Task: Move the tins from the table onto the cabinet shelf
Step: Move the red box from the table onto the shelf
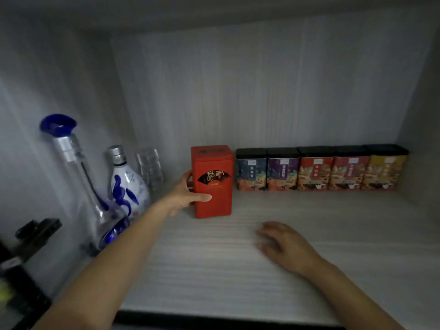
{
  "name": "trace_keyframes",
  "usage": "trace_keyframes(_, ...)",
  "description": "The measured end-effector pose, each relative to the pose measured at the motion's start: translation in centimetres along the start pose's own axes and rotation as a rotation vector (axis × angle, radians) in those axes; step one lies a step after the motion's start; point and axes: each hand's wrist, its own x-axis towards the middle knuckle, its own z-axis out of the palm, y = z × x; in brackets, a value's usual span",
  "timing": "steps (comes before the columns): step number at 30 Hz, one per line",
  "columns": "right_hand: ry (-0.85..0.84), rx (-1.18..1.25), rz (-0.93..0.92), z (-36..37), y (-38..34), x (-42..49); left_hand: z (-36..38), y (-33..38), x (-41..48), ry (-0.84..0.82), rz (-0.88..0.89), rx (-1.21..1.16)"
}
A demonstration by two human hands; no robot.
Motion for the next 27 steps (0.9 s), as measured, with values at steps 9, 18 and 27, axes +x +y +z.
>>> trace_keyframes(9, 0.057, -0.079, -0.005, 0.4, 0.6, -0.2, -0.3, -0.7, 9.3, -0.111, 0.005, -0.110)
trace_keyframes(18, 0.069, -0.074, -0.016, 0.6, 0.5, -0.1, 0.5, -2.4, 11.6, 0.013, 0.061, -0.052)
trace_keyframes(27, 0.092, -0.058, -0.023, 0.7, 0.5, -0.3, 2.4, -3.1, 10.6, 0.184, 0.130, 0.059)
